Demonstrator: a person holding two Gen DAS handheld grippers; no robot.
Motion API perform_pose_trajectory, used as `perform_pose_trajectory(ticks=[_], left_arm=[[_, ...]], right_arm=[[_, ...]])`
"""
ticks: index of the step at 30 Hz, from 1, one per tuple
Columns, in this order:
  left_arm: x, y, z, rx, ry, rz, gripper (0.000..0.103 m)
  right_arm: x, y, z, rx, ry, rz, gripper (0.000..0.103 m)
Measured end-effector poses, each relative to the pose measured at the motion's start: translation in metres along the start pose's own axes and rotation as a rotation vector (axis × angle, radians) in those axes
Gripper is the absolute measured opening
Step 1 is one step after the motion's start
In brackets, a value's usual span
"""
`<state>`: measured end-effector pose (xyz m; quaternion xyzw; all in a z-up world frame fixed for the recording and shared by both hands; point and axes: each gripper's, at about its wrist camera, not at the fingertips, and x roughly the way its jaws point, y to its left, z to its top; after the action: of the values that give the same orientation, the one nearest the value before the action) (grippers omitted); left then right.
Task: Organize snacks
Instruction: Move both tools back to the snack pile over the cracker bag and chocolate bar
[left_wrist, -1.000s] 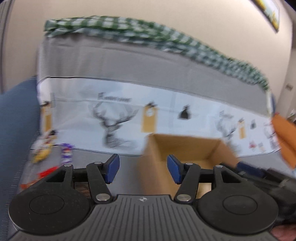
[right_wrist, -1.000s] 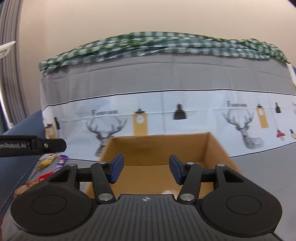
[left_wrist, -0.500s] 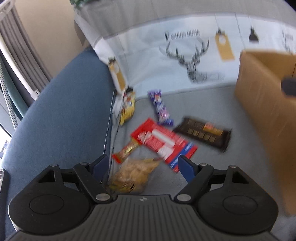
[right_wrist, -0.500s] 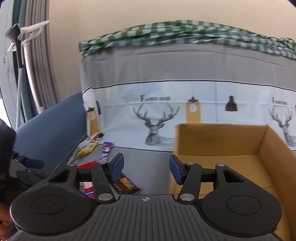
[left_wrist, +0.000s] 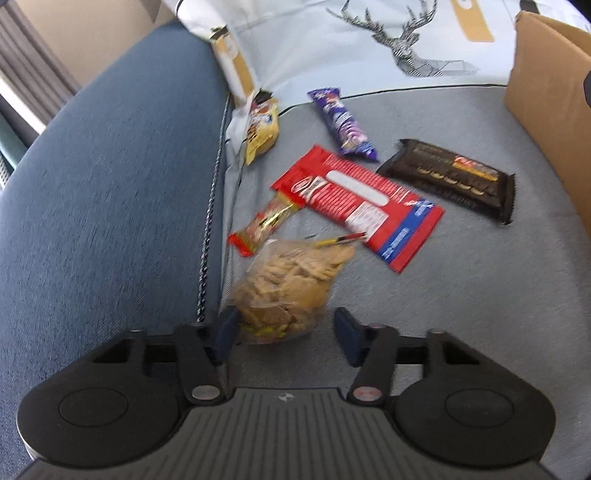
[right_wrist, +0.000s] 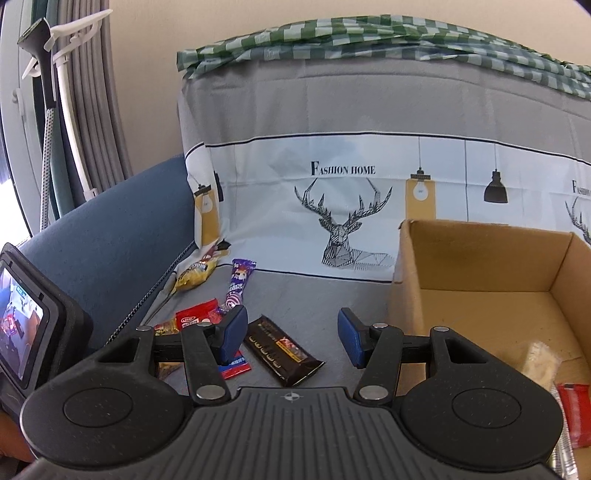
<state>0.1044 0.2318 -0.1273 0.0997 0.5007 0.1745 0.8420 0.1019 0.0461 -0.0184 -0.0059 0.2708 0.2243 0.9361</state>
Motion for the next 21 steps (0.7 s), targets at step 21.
perform_pose_trajectory(ticks=[21], left_arm=[[-0.001, 0.045, 0.003, -0.335, 0.011, -0.206, 0.038]], right_arm=[[0.120, 0.034, -0.019, -0.036, 0.179, -0.098, 0.075]])
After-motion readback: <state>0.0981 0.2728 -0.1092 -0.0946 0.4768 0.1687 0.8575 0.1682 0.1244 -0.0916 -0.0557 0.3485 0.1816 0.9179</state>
